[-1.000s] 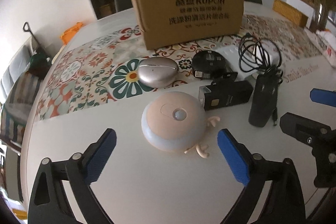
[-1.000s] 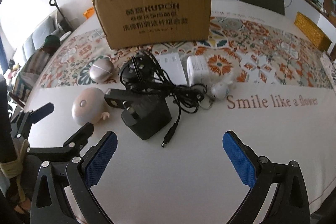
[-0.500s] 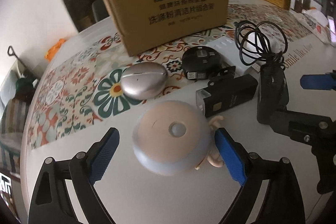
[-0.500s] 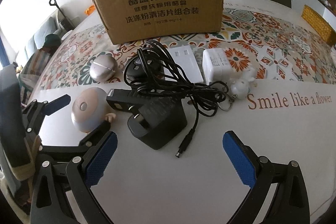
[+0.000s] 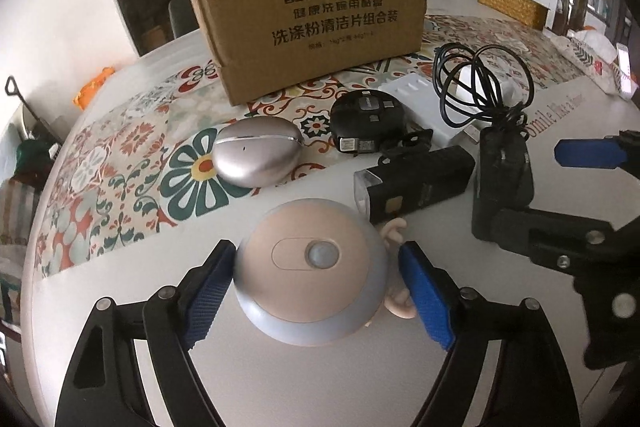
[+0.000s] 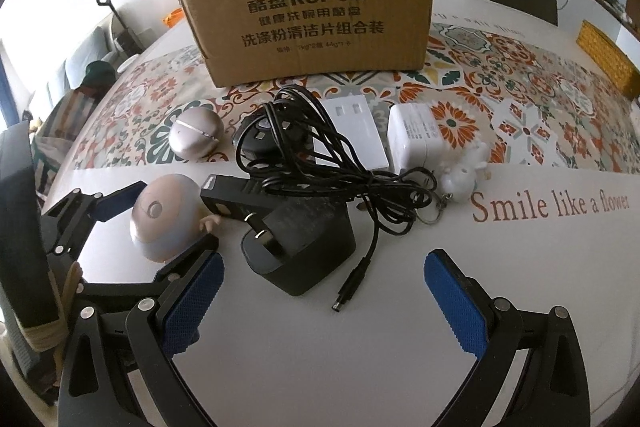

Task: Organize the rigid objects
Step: 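Move the left tool toward the peach round night light, then close the left gripper on the peach round night light, then lift the night light with the left gripper while the right gripper grasps the black charger, then carry both held items over the cardboard box and lower them inside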

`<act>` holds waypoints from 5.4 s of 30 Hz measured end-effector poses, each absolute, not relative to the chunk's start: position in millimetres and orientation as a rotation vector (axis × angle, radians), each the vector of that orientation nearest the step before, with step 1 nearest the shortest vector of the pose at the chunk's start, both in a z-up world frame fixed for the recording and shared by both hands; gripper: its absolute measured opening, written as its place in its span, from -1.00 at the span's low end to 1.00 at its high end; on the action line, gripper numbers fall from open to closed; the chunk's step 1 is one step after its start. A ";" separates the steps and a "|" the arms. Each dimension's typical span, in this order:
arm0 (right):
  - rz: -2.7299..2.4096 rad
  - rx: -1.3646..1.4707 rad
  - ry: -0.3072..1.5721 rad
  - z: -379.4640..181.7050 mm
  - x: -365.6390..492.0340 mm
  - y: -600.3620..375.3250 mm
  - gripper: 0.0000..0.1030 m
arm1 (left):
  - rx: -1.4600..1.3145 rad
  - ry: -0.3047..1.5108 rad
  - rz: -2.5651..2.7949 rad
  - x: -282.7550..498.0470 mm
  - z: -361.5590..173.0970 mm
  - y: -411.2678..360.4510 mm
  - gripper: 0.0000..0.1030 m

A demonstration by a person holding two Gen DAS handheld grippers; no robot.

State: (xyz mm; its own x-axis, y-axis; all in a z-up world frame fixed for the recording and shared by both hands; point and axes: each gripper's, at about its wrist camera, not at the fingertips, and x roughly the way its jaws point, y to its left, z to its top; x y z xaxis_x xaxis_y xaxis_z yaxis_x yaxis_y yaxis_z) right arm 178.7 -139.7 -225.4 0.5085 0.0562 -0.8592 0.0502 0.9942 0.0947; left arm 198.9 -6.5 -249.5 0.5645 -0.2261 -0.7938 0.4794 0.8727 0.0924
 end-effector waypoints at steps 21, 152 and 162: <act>0.037 0.089 1.043 -228.3 180.6 -135.8 0.96 | 0.285 0.903 -0.346 193.5 -249.6 5.4 0.62; 0.039 0.056 0.578 -41.0 202.9 -157.2 -0.41 | 0.022 0.666 -0.368 247.8 -45.0 -12.1 0.44; 0.103 0.055 0.597 -20.6 276.7 -186.7 -0.41 | 0.046 0.659 -0.299 322.5 -22.0 -40.8 0.44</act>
State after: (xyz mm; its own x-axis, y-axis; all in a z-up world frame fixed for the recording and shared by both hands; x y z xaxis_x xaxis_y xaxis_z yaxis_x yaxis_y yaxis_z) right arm 276.7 -186.7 -20.6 0.8220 0.1124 -0.5583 -0.0806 0.9934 0.0814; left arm 322.5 -40.8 -22.0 0.7495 -0.2588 -0.6093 0.2876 0.9563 -0.0525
